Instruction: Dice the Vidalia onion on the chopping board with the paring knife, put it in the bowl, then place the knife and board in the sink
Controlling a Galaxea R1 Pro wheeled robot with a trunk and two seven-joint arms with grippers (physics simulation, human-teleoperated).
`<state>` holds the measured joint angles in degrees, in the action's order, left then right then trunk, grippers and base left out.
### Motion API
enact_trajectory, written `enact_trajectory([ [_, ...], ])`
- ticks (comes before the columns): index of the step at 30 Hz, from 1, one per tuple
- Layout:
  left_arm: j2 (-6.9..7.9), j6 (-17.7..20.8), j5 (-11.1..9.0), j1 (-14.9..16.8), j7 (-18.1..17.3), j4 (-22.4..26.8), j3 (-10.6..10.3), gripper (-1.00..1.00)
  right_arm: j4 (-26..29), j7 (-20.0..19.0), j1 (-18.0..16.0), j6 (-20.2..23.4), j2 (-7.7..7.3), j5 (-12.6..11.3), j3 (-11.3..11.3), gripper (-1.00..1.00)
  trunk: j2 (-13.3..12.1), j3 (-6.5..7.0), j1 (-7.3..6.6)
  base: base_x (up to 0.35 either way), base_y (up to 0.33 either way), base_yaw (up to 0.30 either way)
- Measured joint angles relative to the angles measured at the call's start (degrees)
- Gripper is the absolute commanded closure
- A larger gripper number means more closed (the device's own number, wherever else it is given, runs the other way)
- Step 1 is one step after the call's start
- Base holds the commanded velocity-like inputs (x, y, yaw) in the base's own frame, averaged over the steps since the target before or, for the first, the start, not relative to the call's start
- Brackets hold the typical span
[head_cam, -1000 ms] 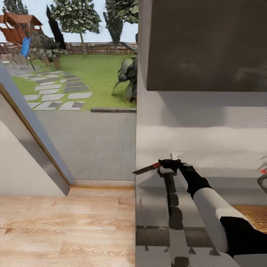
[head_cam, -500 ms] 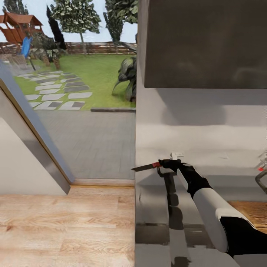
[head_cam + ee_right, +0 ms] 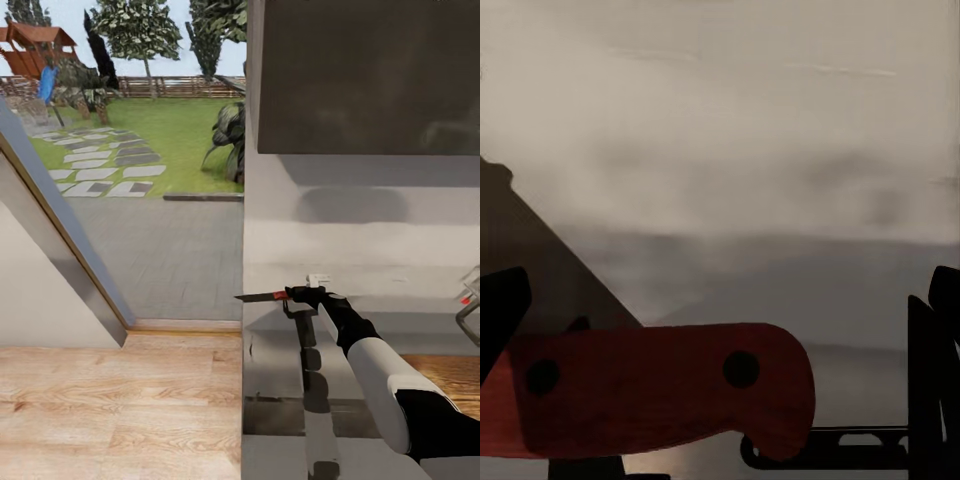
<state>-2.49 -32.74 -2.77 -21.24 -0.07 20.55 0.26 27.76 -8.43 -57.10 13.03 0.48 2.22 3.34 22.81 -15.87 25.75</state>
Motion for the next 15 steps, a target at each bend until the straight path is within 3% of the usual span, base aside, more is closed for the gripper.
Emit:
enact_trajectory([
  [10, -0.02, 0.0, 0.0, 0.0, 0.0, -0.1, 0.0, -1.00, 0.0, 0.0, 0.0, 0.0, 0.00, 0.0, 0.0, -1.00, 0.0, 0.00, 0.03, -0.279, 0.000, 0.000],
  [15, -0.01, 0.0, 0.0, 0.0, 0.0, -0.1, 0.0, -1.00, 0.0, 0.0, 0.0, 0.0, 0.00, 0.0, 0.0, -1.00, 0.0, 0.00, 0.01, -0.118, 0.000, 0.000],
])
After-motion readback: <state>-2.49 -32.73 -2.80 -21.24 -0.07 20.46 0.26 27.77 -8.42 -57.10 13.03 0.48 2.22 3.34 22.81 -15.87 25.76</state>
